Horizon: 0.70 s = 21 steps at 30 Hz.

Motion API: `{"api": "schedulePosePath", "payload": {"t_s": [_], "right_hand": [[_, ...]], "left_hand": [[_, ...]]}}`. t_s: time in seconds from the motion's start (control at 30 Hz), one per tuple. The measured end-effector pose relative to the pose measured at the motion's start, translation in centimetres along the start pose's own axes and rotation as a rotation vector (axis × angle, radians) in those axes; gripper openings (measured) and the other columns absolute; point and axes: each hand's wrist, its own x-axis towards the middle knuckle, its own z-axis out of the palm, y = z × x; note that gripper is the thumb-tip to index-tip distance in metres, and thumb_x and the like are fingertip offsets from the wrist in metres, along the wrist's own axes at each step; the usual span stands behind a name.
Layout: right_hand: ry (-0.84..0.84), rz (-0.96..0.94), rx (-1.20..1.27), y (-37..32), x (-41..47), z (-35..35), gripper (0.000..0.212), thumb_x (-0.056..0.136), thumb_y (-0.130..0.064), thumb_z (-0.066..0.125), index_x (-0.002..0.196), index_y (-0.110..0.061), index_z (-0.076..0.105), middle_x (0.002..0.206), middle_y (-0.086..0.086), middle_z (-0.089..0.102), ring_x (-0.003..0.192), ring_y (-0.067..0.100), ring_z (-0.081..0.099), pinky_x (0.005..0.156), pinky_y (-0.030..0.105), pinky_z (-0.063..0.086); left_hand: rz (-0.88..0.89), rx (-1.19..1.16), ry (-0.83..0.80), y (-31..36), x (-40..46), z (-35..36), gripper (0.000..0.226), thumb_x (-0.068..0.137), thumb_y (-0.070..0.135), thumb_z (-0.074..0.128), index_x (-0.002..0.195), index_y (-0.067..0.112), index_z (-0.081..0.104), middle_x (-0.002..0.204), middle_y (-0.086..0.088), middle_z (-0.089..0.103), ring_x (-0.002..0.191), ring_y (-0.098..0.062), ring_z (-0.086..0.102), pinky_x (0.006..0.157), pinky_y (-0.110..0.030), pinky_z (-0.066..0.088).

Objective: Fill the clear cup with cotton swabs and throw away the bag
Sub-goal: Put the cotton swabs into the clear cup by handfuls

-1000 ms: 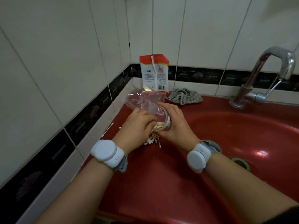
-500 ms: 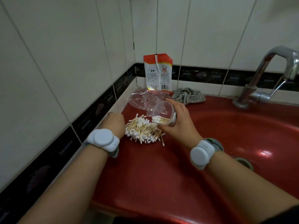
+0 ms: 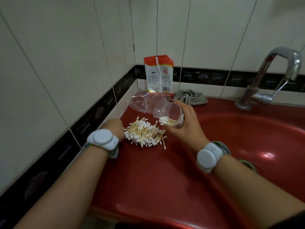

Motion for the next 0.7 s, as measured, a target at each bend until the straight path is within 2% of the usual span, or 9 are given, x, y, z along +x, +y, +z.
{"api": "schedulePosePath", "payload": {"t_s": [0.07,0.17,0.27,0.37,0.43,0.57,0.7], "right_hand": [[0.009,-0.007,0.003,0.0,0.0,-0.1,0.080,0.065,-0.028,0.084,0.134,-0.020,0.043,0.133,0.002,0.044,0.126,0.018,0.039,0.107,0.033,0.031],[0.024,-0.022,-0.004,0.1,0.0,-0.2,0.080,0.065,-0.029,0.085,0.133,-0.017,0.045,0.131,0.002,0.046,0.125,0.018,0.040,0.107,0.039,0.033],[0.016,-0.011,-0.007,0.2,0.0,-0.3,0.081,0.065,-0.034,0.083,0.134,-0.018,0.043,0.131,0.003,0.045,0.125,0.019,0.040,0.107,0.038,0.033],[0.003,0.001,-0.005,0.3,-0.1,-0.1,0.080,0.067,-0.031,0.083,0.135,-0.019,0.043,0.132,0.002,0.044,0.125,0.019,0.039,0.107,0.035,0.033],[-0.011,0.014,0.000,0.2,-0.2,0.0,0.081,0.067,-0.031,0.082,0.136,-0.020,0.043,0.133,0.002,0.043,0.125,0.018,0.038,0.107,0.032,0.032],[-0.023,0.020,0.010,0.1,-0.4,0.0,0.082,0.066,-0.027,0.084,0.136,-0.020,0.042,0.133,0.001,0.042,0.126,0.018,0.038,0.107,0.031,0.031],[-0.028,0.001,-0.006,0.1,-0.4,0.0,0.082,0.065,-0.026,0.085,0.135,-0.020,0.042,0.129,-0.004,0.041,0.125,0.017,0.038,0.107,0.030,0.029]], "left_hand": [[0.004,-0.018,-0.024,-0.1,0.0,-0.2,0.014,0.084,0.010,0.054,0.093,0.002,0.063,0.091,-0.016,0.062,0.083,-0.029,0.063,0.064,-0.026,0.043],[0.008,-0.024,-0.002,-0.1,-0.6,-0.6,0.010,0.083,0.013,0.057,0.078,0.005,0.059,0.095,-0.016,0.065,0.086,-0.029,0.064,0.062,-0.026,0.043],[-0.017,-0.113,0.110,0.1,-1.3,-2.0,0.024,0.081,0.010,0.057,0.060,0.007,0.045,0.094,-0.021,0.065,0.087,-0.034,0.065,0.063,-0.029,0.044],[0.015,-0.277,0.152,0.7,-1.2,-3.2,0.015,0.077,0.012,0.060,0.074,-0.003,0.063,0.087,-0.022,0.068,0.084,-0.035,0.065,0.065,-0.034,0.049],[0.081,-0.308,0.067,1.6,-1.2,-3.3,0.019,0.078,0.011,0.060,0.084,-0.004,0.070,0.087,-0.020,0.071,0.085,-0.031,0.067,0.070,-0.036,0.052],[0.144,-0.330,-0.093,2.5,-1.1,-2.3,0.022,0.081,0.013,0.056,0.084,-0.003,0.071,0.086,-0.020,0.072,0.067,-0.023,0.061,0.068,-0.034,0.053],[0.146,-0.364,-0.083,2.5,-0.2,-2.0,0.031,0.081,0.024,0.062,0.084,-0.005,0.070,0.075,-0.016,0.069,0.064,-0.022,0.058,0.068,-0.037,0.054]]}}
